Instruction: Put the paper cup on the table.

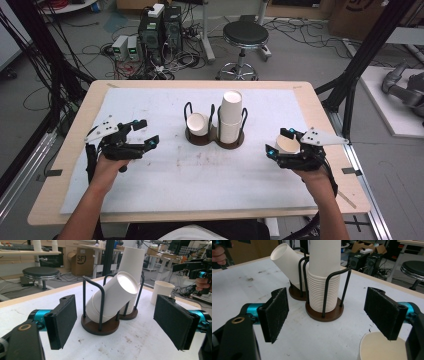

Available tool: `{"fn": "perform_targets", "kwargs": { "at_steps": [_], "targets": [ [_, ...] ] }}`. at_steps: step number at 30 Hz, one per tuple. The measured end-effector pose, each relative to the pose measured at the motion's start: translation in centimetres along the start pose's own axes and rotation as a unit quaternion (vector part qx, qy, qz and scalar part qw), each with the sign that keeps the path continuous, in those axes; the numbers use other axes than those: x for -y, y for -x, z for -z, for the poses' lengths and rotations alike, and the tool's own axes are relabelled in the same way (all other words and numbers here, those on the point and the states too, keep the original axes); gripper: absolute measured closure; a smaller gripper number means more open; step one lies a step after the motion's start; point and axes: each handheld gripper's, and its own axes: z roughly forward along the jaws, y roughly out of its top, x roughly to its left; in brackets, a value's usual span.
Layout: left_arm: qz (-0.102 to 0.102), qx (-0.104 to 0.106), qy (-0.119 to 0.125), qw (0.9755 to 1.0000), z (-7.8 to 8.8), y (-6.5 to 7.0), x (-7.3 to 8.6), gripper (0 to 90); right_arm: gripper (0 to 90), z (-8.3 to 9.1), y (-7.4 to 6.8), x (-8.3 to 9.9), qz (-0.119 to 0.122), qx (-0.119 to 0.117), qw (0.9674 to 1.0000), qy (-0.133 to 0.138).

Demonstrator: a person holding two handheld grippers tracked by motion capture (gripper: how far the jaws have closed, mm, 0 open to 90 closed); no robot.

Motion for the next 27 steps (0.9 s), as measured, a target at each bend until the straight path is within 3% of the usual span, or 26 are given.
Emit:
{"fn": "perform_targets", "kwargs": {
  "at_steps": [27],
  "targets": [
    [0.002,0.004,-0.003,1.0,-0.23,-0.06,0.16,18.6,20.3,0.07,-0.13,0.15,-0.004,0.0,1.0,-0.003]
  ]
}}
